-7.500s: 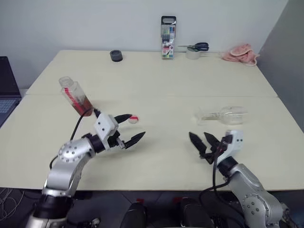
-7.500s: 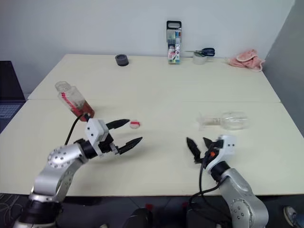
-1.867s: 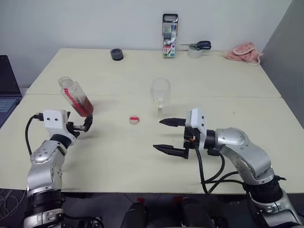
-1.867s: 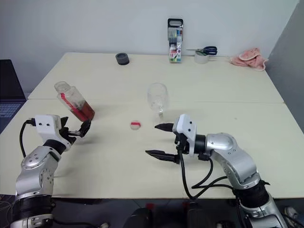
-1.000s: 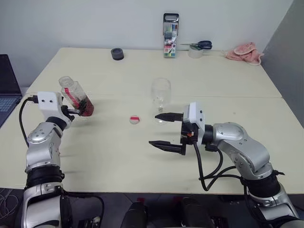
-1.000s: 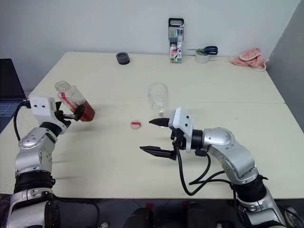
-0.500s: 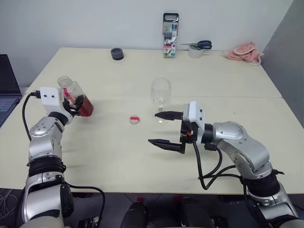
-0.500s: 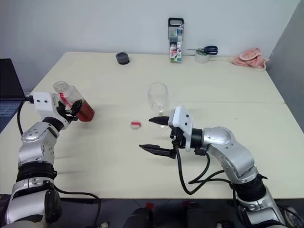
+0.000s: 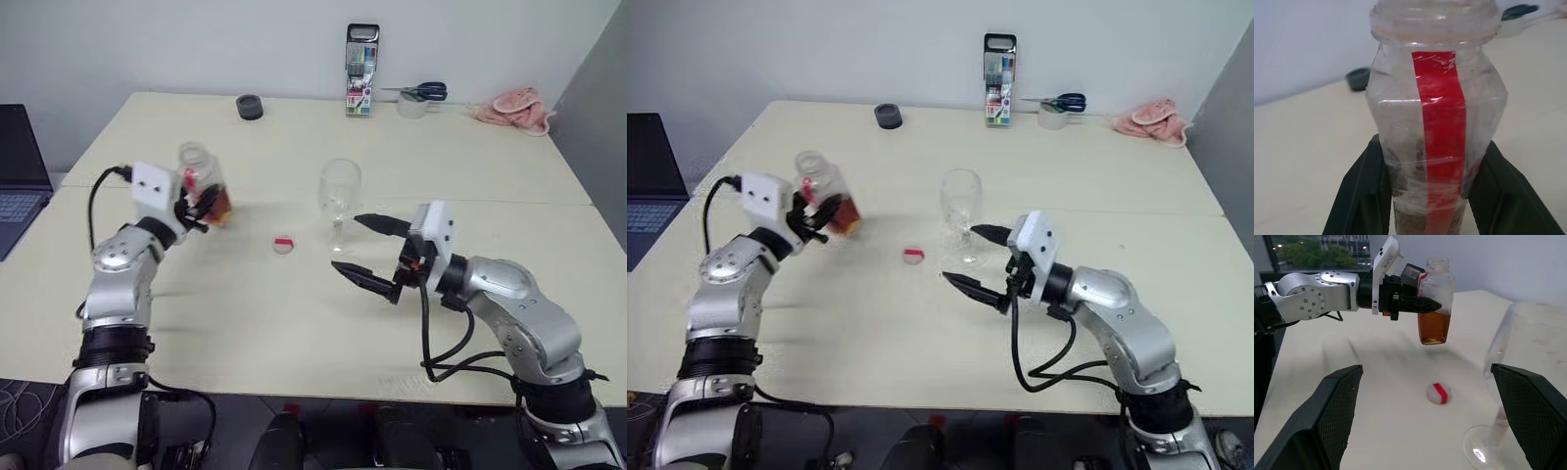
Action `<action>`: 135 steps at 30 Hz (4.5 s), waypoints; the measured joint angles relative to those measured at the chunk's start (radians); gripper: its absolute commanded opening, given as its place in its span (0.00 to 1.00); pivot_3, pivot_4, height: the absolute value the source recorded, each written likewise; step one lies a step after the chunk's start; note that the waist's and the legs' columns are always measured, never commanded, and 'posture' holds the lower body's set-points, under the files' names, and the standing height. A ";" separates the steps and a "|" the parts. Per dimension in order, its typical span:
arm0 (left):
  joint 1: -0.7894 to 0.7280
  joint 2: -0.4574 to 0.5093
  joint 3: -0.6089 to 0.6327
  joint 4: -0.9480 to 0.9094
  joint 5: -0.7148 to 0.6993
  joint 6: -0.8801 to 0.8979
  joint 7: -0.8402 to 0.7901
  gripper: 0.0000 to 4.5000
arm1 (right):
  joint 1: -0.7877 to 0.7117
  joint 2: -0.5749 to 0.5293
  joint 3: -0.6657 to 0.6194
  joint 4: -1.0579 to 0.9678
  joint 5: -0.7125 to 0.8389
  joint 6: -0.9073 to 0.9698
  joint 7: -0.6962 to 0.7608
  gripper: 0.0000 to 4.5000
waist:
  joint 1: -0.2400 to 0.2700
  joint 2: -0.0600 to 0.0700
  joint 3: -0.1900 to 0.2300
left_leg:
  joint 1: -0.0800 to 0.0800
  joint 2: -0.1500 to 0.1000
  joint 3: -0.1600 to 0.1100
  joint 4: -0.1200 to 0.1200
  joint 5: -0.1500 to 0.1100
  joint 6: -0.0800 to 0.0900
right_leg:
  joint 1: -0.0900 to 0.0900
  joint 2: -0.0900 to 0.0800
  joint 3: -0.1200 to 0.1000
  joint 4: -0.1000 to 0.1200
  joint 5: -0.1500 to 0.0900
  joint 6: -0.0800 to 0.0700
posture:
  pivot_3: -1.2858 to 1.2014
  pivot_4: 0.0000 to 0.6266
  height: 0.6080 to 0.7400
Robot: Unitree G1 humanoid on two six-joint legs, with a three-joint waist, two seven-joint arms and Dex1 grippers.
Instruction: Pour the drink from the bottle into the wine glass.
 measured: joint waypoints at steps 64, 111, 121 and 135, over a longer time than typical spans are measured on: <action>-0.513 0.088 -0.432 0.522 0.812 -0.939 0.317 0.38 | -0.096 0.040 -0.017 -0.040 0.036 0.195 -0.285 1.00 | -0.026 0.000 0.000 | -0.008 -0.002 0.003 0.007 0.000 0.001 | -0.012 0.001 0.003 0.014 0.000 0.000 | 0.52 0.24 1.00; -0.648 0.108 -0.563 0.743 0.975 -0.982 0.585 0.38 | -0.086 0.091 0.037 -0.057 0.027 0.233 -0.342 1.00 | -0.028 0.000 0.000 | -0.011 -0.002 0.002 0.015 -0.002 0.004 | -0.012 0.001 0.002 0.017 0.000 0.000 | 0.52 0.24 1.00; -0.665 0.108 -0.582 0.757 0.988 -0.984 0.603 0.38 | -0.081 0.096 0.037 -0.057 0.015 0.227 -0.344 1.00 | -0.028 0.000 0.000 | -0.011 -0.002 0.002 0.015 -0.001 0.004 | -0.012 0.001 0.002 0.017 0.000 0.000 | 0.52 0.24 1.00; -0.685 0.108 -0.584 0.762 0.993 -0.984 0.620 0.38 | -0.062 0.113 0.057 -0.057 -0.040 0.141 -0.337 1.00 | -0.028 0.000 0.000 | -0.011 -0.002 0.002 0.015 -0.001 0.003 | -0.012 0.001 0.002 0.018 0.000 0.000 | 0.52 0.24 1.00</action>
